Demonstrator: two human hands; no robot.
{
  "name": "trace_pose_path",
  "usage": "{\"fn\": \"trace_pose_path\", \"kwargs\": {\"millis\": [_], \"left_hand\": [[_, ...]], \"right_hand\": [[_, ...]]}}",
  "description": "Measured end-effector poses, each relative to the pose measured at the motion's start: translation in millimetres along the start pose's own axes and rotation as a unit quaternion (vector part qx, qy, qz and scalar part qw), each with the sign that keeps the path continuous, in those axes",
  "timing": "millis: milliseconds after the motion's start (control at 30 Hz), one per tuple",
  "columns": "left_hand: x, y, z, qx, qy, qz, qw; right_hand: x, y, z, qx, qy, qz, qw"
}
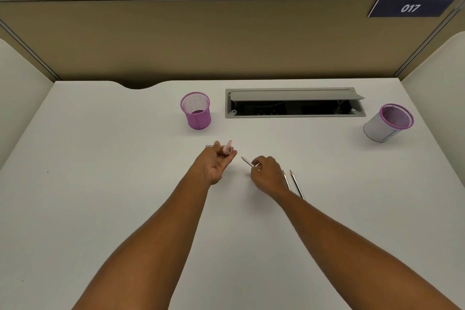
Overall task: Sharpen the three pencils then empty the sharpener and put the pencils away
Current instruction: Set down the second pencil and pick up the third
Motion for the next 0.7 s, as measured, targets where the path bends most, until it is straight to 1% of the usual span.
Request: {"fn": "trace_pose_path", "kwargs": {"millis": [167,300,533,700], "left_hand": [[-8,-2,0,-0.004,0.01,0.002,1.0],[-18,-5,3,-0.005,0.019,0.009,1.0],[-35,-10,11,0.0,0.037,0.022,0.999],[-41,-13,17,-0.005,0.077,0.029,0.997]], "right_hand": [[33,6,3,0.072,0.038,-0.034,0.996],[46,5,10,0.133,0.021,-0.041,0.99],[57,0,18,0.179,-0.014,-0.053,0.982],[62,-4,22,0.208,-0.028,-0.06,0.976]]}}
Point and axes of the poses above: each hand's wrist, its own y-axis towards the middle knuckle, its own x-axis out of the back of the hand, z = x × y, the point moved 8 cm from there along y, towards the middle knuckle, and after that the axes turned 3 degrees about z, right-handed, at the moved point
